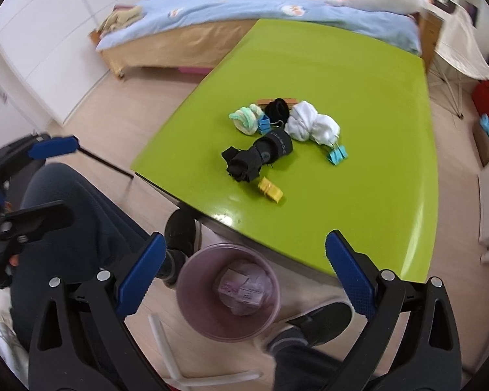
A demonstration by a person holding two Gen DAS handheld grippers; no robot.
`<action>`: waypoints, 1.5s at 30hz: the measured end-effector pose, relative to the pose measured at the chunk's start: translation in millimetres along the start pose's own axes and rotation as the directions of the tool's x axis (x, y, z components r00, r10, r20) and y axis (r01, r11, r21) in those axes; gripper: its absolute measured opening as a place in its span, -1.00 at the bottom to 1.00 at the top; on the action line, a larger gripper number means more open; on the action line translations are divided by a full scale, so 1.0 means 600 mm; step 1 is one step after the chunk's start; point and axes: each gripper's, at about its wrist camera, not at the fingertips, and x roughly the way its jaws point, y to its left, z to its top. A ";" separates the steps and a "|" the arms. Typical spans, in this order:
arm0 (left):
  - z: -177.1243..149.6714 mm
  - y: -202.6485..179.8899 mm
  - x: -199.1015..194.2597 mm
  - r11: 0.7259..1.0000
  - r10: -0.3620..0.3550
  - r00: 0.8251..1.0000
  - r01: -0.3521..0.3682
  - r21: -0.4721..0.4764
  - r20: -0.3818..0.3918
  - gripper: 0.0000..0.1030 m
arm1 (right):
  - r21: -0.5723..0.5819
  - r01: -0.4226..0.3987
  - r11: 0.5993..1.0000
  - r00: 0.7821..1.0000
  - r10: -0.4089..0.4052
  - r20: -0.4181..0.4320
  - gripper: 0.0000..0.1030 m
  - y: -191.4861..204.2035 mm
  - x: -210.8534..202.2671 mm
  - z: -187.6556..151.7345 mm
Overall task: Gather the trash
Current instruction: 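Move the right gripper to the yellow tape roll and grasp it, then grasp the black sock with the left gripper while the right gripper holds the tape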
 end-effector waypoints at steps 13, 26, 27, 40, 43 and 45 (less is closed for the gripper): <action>0.012 0.015 0.011 1.000 0.002 1.000 -0.002 -0.023 -0.005 0.85 | -0.216 0.030 0.976 0.991 -0.057 -0.121 0.57 -0.018 0.119 0.049; 0.019 0.026 0.024 0.999 -0.002 1.000 0.001 -0.043 -0.018 0.85 | -0.272 0.012 0.962 0.987 -0.055 -0.152 -0.51 -0.019 0.163 0.067; 0.019 0.026 0.024 0.999 -0.002 1.000 0.001 -0.043 -0.018 0.85 | -0.272 0.020 0.962 0.986 -0.064 -0.153 -0.61 -0.020 0.165 0.067; 0.041 0.011 0.048 1.000 -0.016 1.000 0.016 -0.008 -0.026 0.85 | -0.127 -0.008 0.992 0.993 -0.007 -0.117 -0.70 -0.046 0.124 0.047; 0.053 0.004 0.061 1.000 -0.024 0.999 0.024 0.008 -0.035 0.85 | -0.041 -0.009 0.999 0.994 0.005 -0.107 -0.70 -0.061 0.106 0.042; 0.062 0.000 0.073 0.999 -0.026 0.999 0.027 0.019 -0.042 0.85 | 0.034 -0.013 0.999 0.995 0.016 -0.098 -0.69 -0.075 0.092 0.038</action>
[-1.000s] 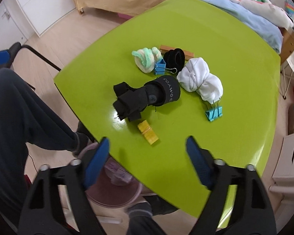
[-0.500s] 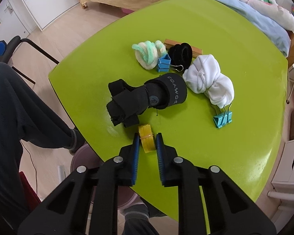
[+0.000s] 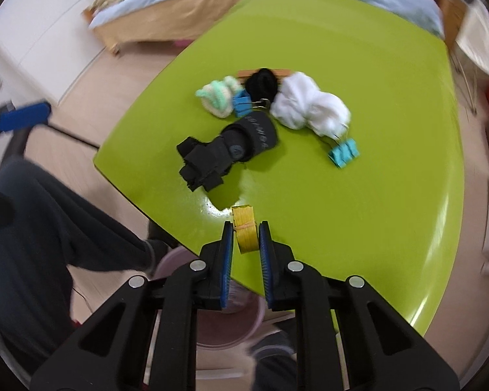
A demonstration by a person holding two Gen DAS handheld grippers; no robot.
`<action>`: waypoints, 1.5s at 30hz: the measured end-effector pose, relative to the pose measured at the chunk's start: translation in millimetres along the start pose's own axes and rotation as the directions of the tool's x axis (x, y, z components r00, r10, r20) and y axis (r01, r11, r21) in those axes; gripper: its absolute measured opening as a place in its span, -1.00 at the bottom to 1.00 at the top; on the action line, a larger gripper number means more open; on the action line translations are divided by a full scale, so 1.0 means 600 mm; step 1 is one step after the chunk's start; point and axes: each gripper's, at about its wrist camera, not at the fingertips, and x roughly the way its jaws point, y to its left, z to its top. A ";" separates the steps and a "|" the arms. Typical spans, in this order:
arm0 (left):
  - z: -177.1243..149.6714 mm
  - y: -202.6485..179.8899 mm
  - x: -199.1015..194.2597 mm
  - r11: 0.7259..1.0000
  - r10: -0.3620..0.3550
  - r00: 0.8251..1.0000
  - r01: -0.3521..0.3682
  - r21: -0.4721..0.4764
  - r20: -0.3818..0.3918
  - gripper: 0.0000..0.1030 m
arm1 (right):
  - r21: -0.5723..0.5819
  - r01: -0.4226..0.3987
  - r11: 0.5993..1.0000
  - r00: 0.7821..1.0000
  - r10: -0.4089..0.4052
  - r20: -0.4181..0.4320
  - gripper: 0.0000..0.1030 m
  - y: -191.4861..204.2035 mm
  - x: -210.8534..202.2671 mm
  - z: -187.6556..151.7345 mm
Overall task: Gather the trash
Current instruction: 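Grasp the black sock with the left gripper while the right gripper holds the tape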
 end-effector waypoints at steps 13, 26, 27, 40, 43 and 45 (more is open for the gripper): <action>0.059 -0.016 0.110 0.999 0.003 0.994 0.001 0.045 -0.106 0.85 | 0.131 0.052 0.990 0.996 -0.061 0.068 -0.94 -0.023 -0.061 -0.025; 0.065 -0.016 0.199 1.000 0.017 0.976 -0.013 0.021 -0.219 0.85 | 0.178 0.088 0.980 0.992 -0.102 0.070 -0.95 -0.061 -0.071 -0.036; 0.064 -0.015 0.201 1.000 0.018 0.975 -0.014 0.018 -0.220 0.84 | 0.173 0.098 0.980 0.991 -0.111 0.070 -0.95 -0.060 -0.072 -0.036; 0.064 -0.011 0.211 0.999 0.015 0.970 -0.002 0.054 -0.242 -0.50 | 0.140 0.113 0.984 0.990 -0.123 0.069 0.56 -0.051 -0.059 -0.029; 0.066 -0.009 0.199 0.998 0.013 0.975 0.001 0.064 -0.223 -0.55 | 0.127 0.117 0.985 0.991 -0.124 0.051 0.64 -0.049 -0.046 -0.026; 0.068 -0.010 0.186 0.998 0.010 0.979 0.004 0.069 -0.204 -0.56 | 0.112 0.122 0.986 0.991 -0.127 0.037 0.67 -0.045 -0.036 -0.025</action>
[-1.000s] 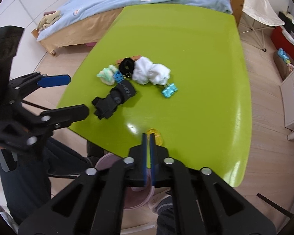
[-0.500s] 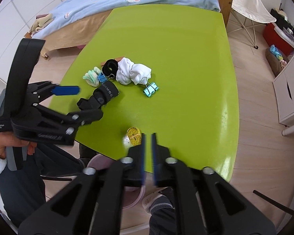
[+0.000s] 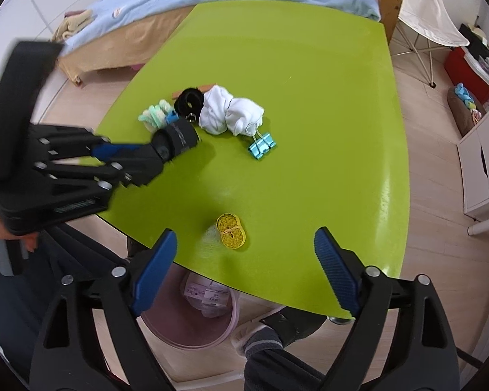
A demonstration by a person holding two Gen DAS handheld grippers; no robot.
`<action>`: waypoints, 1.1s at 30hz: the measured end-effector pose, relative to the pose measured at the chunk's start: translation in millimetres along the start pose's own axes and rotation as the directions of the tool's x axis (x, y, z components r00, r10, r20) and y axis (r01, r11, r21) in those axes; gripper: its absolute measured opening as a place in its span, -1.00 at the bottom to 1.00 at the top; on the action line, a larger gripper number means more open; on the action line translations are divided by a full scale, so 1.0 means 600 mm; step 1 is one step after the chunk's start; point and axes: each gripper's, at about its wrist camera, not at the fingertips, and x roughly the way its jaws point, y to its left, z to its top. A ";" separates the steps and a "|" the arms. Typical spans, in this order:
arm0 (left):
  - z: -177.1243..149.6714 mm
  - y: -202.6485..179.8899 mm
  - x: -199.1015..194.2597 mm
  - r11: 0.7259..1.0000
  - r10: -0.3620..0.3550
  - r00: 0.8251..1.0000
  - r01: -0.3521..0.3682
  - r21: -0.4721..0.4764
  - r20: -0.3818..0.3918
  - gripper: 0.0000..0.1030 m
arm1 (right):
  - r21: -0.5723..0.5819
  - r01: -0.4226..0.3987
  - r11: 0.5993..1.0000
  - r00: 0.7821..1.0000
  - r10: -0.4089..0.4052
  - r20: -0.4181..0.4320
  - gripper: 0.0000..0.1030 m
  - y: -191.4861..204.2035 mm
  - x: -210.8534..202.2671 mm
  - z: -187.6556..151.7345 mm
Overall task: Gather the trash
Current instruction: 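Grasp the black sock with the left gripper while the right gripper holds the tape, then drop the black sock and yellow tape into the pink wastebasket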
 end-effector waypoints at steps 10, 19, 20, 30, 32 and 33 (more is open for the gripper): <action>-0.009 0.002 -0.066 1.000 -0.013 0.996 0.013 0.001 0.083 -0.56 | -0.082 0.021 0.996 0.996 -0.028 -0.089 0.54 0.023 0.057 0.007; -0.025 0.007 -0.090 1.000 -0.019 0.994 0.020 -0.005 0.111 -0.56 | -0.115 0.041 0.993 0.992 -0.055 -0.115 -0.60 0.034 0.072 0.007; -0.027 0.007 -0.091 1.000 -0.019 0.994 0.019 -0.004 0.112 -0.56 | -0.117 0.042 0.992 0.992 -0.055 -0.116 -0.60 0.035 0.071 0.006; -0.060 0.004 -0.122 1.000 -0.018 0.992 0.018 0.004 0.127 -0.56 | -0.065 0.026 0.998 1.000 -0.026 -0.001 -0.62 0.036 -0.004 -0.008; -0.073 0.001 -0.134 1.000 -0.016 0.991 0.015 0.007 0.134 -0.56 | -0.060 0.017 0.998 0.999 -0.015 0.034 -0.62 0.041 -0.032 -0.019; -0.078 0.000 -0.139 1.000 -0.013 0.990 0.012 0.008 0.137 -0.56 | -0.055 0.008 0.998 0.998 -0.005 0.055 -0.62 0.045 -0.050 -0.025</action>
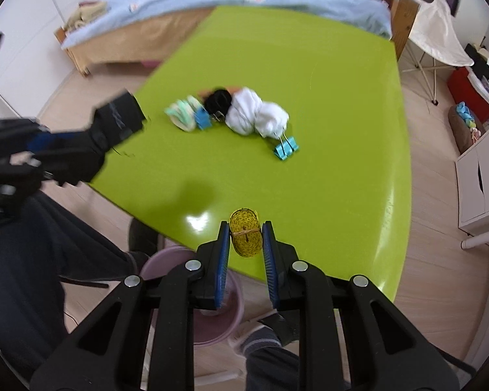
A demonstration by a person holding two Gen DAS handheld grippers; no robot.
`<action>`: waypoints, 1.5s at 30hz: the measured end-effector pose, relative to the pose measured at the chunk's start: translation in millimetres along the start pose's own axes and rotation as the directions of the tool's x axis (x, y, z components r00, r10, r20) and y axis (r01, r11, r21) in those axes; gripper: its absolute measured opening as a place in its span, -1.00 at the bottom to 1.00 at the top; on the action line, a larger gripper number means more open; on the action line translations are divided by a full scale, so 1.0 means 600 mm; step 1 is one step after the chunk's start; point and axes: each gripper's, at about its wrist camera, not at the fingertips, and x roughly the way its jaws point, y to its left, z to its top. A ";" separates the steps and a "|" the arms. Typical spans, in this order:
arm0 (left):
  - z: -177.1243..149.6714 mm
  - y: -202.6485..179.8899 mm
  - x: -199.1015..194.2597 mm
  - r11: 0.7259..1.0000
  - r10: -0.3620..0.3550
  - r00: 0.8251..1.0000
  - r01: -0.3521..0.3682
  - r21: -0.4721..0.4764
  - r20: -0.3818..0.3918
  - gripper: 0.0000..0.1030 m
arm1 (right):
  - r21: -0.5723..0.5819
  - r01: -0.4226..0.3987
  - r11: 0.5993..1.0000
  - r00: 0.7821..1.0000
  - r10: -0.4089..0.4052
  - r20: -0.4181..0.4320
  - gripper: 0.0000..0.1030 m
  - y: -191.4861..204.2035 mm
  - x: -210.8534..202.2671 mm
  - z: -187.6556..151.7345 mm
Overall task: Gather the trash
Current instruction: 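Drop the black sock and yellow tape into the pink wastebasket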
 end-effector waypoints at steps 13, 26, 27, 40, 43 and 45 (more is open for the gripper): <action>-0.083 -0.032 -0.070 1.000 0.010 0.999 -0.010 0.010 0.035 -0.56 | 0.003 -0.082 0.997 0.992 0.081 0.101 -0.62 0.066 -0.113 -0.084; -0.125 -0.041 -0.097 1.000 -0.011 0.999 0.012 -0.008 0.030 -0.56 | -0.030 -0.185 0.982 0.981 0.186 0.055 -0.60 0.118 -0.103 -0.124; -0.125 -0.041 -0.098 1.000 -0.011 0.999 0.012 -0.008 0.031 -0.56 | -0.029 -0.185 0.982 0.981 0.186 0.053 -0.59 0.118 -0.102 -0.123; -0.129 -0.057 -0.090 0.999 -0.043 0.999 0.043 0.030 0.003 -0.56 | 0.067 -0.152 0.986 0.983 0.144 0.117 0.80 0.075 -0.133 -0.127; -0.131 -0.066 -0.085 0.998 -0.054 0.998 0.054 0.041 -0.010 -0.56 | 0.084 -0.132 0.988 0.983 0.120 0.138 0.82 0.064 -0.144 -0.126; -0.134 -0.074 -0.083 0.997 -0.062 0.998 0.063 0.052 -0.018 -0.56 | 0.093 -0.125 0.988 0.982 0.110 0.153 0.82 0.058 -0.151 -0.125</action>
